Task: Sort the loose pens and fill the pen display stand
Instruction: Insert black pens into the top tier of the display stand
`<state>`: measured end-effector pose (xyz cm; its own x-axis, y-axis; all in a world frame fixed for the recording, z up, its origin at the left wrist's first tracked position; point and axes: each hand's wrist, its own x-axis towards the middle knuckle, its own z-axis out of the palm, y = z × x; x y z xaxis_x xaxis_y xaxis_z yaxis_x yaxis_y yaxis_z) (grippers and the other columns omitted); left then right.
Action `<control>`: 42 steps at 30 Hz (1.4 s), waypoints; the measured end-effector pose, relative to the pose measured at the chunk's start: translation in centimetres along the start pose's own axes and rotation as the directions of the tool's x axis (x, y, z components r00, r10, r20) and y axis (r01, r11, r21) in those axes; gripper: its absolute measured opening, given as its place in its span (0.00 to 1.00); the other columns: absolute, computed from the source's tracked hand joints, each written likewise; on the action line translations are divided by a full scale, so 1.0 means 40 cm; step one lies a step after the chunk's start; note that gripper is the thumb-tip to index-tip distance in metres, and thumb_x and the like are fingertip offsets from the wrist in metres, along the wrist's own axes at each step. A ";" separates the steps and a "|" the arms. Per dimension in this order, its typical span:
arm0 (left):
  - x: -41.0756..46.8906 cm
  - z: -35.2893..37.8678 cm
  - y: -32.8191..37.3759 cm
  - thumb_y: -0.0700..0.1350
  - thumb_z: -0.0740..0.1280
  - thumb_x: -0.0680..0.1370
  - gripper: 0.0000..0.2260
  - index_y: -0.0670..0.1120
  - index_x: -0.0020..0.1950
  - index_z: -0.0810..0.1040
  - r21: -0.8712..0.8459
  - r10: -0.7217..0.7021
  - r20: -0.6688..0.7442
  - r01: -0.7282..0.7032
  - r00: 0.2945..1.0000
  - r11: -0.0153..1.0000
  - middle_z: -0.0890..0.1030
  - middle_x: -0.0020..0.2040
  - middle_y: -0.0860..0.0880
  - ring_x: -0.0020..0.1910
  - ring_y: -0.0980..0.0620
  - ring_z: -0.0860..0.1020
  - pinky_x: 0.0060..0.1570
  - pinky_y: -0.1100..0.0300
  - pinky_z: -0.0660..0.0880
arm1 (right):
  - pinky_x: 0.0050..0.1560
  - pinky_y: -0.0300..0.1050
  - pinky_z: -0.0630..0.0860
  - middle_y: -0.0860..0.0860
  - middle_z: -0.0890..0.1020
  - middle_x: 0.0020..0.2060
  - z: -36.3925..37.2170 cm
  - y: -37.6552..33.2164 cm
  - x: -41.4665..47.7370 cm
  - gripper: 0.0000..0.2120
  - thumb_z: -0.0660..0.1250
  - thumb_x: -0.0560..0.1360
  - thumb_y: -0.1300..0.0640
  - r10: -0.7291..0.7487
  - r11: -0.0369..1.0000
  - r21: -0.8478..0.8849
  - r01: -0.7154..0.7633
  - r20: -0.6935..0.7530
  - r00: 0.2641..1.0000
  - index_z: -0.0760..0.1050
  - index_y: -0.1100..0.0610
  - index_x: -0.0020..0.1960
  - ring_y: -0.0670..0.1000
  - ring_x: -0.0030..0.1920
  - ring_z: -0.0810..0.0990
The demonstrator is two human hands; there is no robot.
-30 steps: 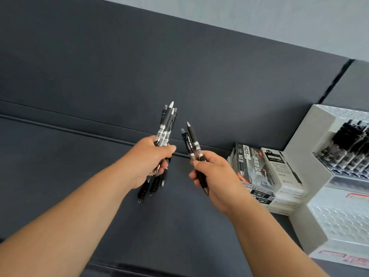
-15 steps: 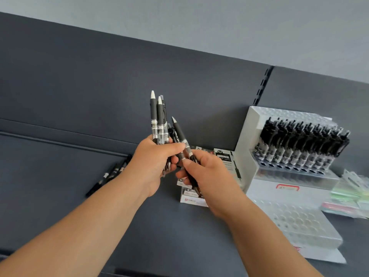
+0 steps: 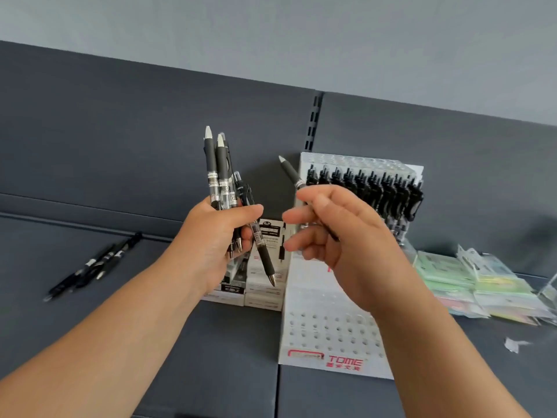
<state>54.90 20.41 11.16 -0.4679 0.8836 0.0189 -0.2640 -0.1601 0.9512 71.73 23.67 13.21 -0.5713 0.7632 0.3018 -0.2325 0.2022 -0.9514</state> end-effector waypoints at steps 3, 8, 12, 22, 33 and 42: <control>-0.018 0.041 -0.010 0.37 0.72 0.72 0.08 0.44 0.47 0.75 0.002 0.008 -0.003 -0.008 1.000 1.000 0.77 0.31 0.49 0.25 0.56 0.72 0.27 0.62 0.72 | 0.39 0.43 0.75 0.58 0.83 0.50 -0.072 -0.017 -0.006 0.26 0.62 0.72 0.40 0.044 0.977 0.194 -0.089 0.226 0.973 0.70 0.58 0.61 0.56 0.44 0.83; -0.036 0.081 -0.020 0.36 0.72 0.72 0.08 0.45 0.45 0.75 0.003 0.009 -0.043 -0.008 0.999 1.000 0.76 0.31 0.49 0.27 0.54 0.72 0.28 0.61 0.73 | 0.37 0.40 0.76 0.57 0.84 0.51 -0.122 -0.052 -0.007 0.23 0.72 0.70 0.48 -0.003 0.992 0.120 -0.024 0.219 0.976 0.70 0.57 0.60 0.54 0.44 0.84; -0.045 0.089 -0.034 0.36 0.72 0.72 0.08 0.44 0.45 0.74 0.029 0.015 -0.056 -0.013 0.998 0.999 0.76 0.28 0.50 0.26 0.55 0.71 0.27 0.63 0.74 | 0.32 0.41 0.70 0.49 0.79 0.31 -0.121 -0.064 0.012 0.09 0.57 0.81 0.56 -0.108 0.970 -0.229 0.084 -0.095 0.990 0.76 0.53 0.52 0.48 0.28 0.74; -0.032 0.076 -0.014 0.37 0.71 0.72 0.08 0.45 0.43 0.74 0.097 0.039 0.002 -0.039 0.999 0.995 0.74 0.28 0.49 0.27 0.53 0.71 0.30 0.60 0.73 | 0.42 0.42 0.79 0.45 0.80 0.35 -0.096 -0.037 0.075 0.07 0.64 0.78 0.58 -0.317 0.847 -0.503 0.172 -0.219 0.923 0.76 0.47 0.45 0.44 0.36 0.79; -0.005 0.051 -0.006 0.36 0.71 0.72 0.07 0.45 0.42 0.74 0.095 0.007 0.081 -0.015 0.997 0.995 0.73 0.28 0.50 0.26 0.54 0.70 0.26 0.62 0.71 | 0.40 0.49 0.78 0.48 0.79 0.34 -0.061 0.034 0.105 0.04 0.68 0.75 0.55 -0.229 0.710 -0.704 -0.008 -0.242 0.943 0.74 0.53 0.46 0.48 0.35 0.78; -0.006 0.054 0.009 0.38 0.72 0.72 0.08 0.40 0.50 0.79 0.054 -0.022 0.082 0.017 0.996 0.998 0.77 0.33 0.48 0.25 0.56 0.71 0.25 0.64 0.71 | 0.35 0.53 0.79 0.50 0.77 0.29 -0.047 0.050 0.092 0.11 0.68 0.75 0.50 -0.198 0.578 -0.807 -0.120 -0.281 0.939 0.72 0.55 0.40 0.52 0.30 0.76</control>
<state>56.74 21.08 12.17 -0.3916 0.9198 0.0232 -0.2260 -0.1206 0.9666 70.66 28.03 12.31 -0.2696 0.8491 0.4543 0.5695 0.5210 -0.6358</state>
